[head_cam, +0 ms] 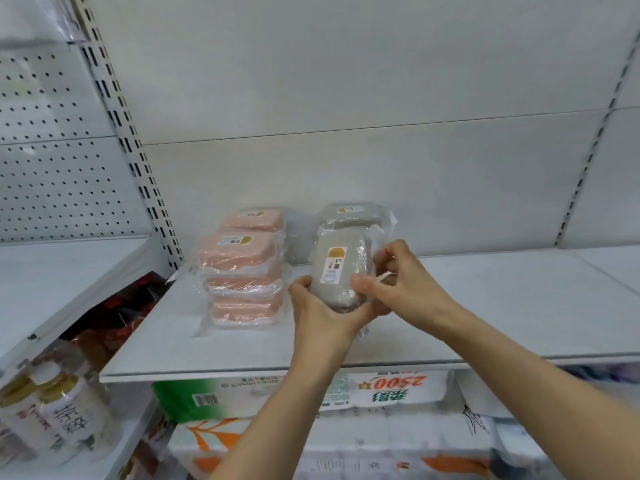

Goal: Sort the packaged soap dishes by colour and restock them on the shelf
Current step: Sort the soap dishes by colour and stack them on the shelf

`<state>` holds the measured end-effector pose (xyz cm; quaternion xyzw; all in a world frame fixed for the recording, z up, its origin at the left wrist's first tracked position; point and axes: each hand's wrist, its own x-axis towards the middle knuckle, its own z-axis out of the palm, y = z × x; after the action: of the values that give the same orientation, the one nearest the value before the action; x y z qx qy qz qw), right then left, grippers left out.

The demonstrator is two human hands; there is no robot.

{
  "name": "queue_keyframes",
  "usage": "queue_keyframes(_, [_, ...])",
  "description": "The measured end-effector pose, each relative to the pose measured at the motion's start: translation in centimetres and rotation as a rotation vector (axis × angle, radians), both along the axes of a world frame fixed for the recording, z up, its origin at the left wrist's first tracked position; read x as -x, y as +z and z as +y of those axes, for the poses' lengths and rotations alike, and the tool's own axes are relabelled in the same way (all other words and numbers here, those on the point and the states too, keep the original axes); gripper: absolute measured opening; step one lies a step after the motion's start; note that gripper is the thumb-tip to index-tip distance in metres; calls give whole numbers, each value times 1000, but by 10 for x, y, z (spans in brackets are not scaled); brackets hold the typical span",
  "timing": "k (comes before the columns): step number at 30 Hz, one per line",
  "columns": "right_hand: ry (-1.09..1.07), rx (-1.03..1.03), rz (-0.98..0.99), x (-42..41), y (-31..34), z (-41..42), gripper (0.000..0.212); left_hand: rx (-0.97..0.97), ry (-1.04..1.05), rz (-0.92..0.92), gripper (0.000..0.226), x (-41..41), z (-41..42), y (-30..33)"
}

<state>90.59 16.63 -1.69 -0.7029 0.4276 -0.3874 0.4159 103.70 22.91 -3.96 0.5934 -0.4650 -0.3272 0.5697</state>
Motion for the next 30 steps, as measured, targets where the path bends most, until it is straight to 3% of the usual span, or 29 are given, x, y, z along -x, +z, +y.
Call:
queue_keyframes(3, [-88, -25, -14, 7, 1, -17, 17, -8, -45, -8, 74, 2, 7, -15])
queue_keyframes(7, [-1, -27, 244, 11, -8, -44, 18, -189, -203, -73, 47, 1, 13, -29])
queue_keyframes(10, [72, 119, 419, 13, -19, -53, 21, -239, -324, -144, 30, -4, 17, -32])
queue_keyframes(12, [15, 248, 494, 15, -24, -54, 20, -190, -265, -208, 27, -13, 17, -31])
queue_keyframes(16, [110, 377, 993, 9, -29, -46, 68, -106, -76, -454, 47, -33, 2, -38])
queue_keyframes(20, [223, 353, 934, 2, -32, -58, 70, -230, -180, -442, 79, -41, -21, -41])
queue_keyframes(26, [220, 404, 892, -2, -41, -73, 72, -249, -225, -366, 78, -46, -37, -43])
queue_keyframes(30, [173, 475, 946, -5, -43, -62, 69, -184, -161, -470, 73, -55, -27, -44])
